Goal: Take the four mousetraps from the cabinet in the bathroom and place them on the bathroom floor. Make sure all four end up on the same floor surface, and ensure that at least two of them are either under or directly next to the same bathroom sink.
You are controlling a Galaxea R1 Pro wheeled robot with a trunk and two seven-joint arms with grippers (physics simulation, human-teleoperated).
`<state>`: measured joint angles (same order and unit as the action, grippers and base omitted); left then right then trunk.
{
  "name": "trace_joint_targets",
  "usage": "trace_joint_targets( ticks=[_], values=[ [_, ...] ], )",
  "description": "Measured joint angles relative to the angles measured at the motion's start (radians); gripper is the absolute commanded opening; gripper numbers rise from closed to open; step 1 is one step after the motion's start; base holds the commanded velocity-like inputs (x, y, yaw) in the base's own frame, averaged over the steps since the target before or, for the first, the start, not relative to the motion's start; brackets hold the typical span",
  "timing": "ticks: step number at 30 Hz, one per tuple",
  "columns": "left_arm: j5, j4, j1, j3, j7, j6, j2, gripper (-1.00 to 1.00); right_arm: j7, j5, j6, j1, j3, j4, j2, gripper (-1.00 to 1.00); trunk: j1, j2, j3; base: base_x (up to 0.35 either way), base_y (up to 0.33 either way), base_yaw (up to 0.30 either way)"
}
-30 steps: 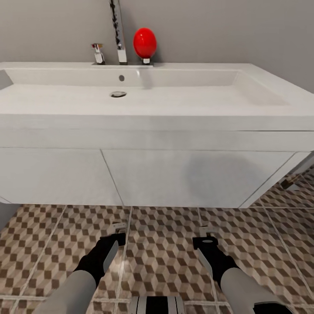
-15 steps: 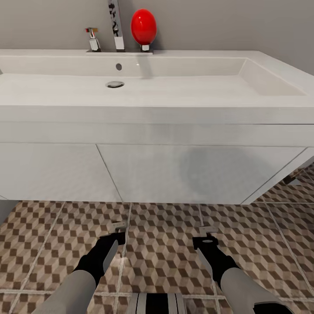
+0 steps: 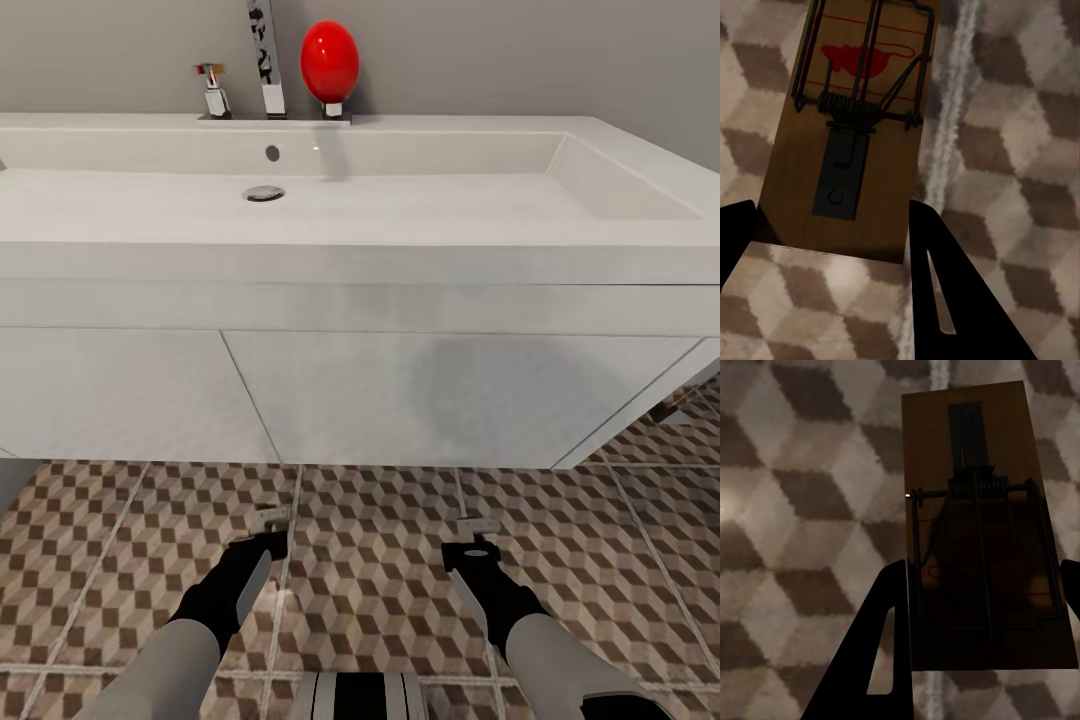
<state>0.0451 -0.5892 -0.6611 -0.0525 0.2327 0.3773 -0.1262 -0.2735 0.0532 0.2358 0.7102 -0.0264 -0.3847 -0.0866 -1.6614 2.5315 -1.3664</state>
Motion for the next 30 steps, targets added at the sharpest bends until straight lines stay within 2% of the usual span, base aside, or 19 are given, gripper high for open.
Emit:
trace_joint_targets(
  ticks=[9, 17, 30],
  values=[
    [-0.004, 0.007, 0.0, 0.0, 0.001, -0.039, -0.001, -1.0, 0.031, -0.006, -0.001, 0.004, 0.001, 0.0, 0.001, -1.0, 0.0, 0.0, 0.0, 0.0, 0.0, 0.0],
    [-0.005, 0.013, 0.0, 0.002, 0.0, -0.043, 0.0, -1.0, 0.097, -0.017, -0.001, 0.054, 0.002, 0.026, 0.001, -1.0, 0.0, 0.0, 0.0, 0.0, 0.0, 0.0],
    [-0.004, 0.014, 0.0, 0.004, 0.0, -0.044, 0.001, -1.0, 0.105, -0.02, -0.026, 0.061, 0.006, 0.056, 0.002, -1.0, 0.0, 0.0, 0.0, 0.0, 0.0, 0.0]
  ],
)
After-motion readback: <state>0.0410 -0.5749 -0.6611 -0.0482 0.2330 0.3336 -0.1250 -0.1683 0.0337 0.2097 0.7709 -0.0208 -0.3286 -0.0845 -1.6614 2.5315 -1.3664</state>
